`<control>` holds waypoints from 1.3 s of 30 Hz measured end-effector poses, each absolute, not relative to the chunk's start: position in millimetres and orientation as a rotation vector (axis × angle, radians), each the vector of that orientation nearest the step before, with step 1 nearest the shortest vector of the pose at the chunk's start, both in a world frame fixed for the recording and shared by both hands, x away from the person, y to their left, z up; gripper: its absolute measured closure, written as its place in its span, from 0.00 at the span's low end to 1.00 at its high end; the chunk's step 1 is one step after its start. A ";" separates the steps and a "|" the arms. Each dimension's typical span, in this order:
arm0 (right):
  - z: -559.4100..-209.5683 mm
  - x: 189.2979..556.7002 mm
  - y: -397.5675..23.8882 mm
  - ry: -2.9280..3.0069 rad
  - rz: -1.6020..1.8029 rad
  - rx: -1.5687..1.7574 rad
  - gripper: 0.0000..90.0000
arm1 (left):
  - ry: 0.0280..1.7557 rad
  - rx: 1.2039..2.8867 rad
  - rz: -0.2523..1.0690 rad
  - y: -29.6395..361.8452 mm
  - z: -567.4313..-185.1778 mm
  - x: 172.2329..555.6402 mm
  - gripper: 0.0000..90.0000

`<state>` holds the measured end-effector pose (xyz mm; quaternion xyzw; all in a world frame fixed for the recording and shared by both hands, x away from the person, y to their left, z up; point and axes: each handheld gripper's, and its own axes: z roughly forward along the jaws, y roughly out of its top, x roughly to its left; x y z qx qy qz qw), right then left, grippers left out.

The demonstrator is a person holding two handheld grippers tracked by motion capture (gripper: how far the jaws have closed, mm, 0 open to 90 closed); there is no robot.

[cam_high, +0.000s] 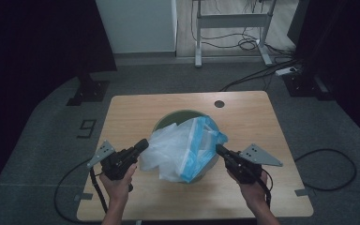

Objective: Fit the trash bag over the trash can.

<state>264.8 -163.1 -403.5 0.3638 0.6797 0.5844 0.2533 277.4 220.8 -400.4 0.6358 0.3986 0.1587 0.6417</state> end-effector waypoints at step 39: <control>-385.0 250.9 -179.3 1.753 1.581 0.861 0.99 | 0.725 1.516 0.340 226.6 -377.9 271.1 0.82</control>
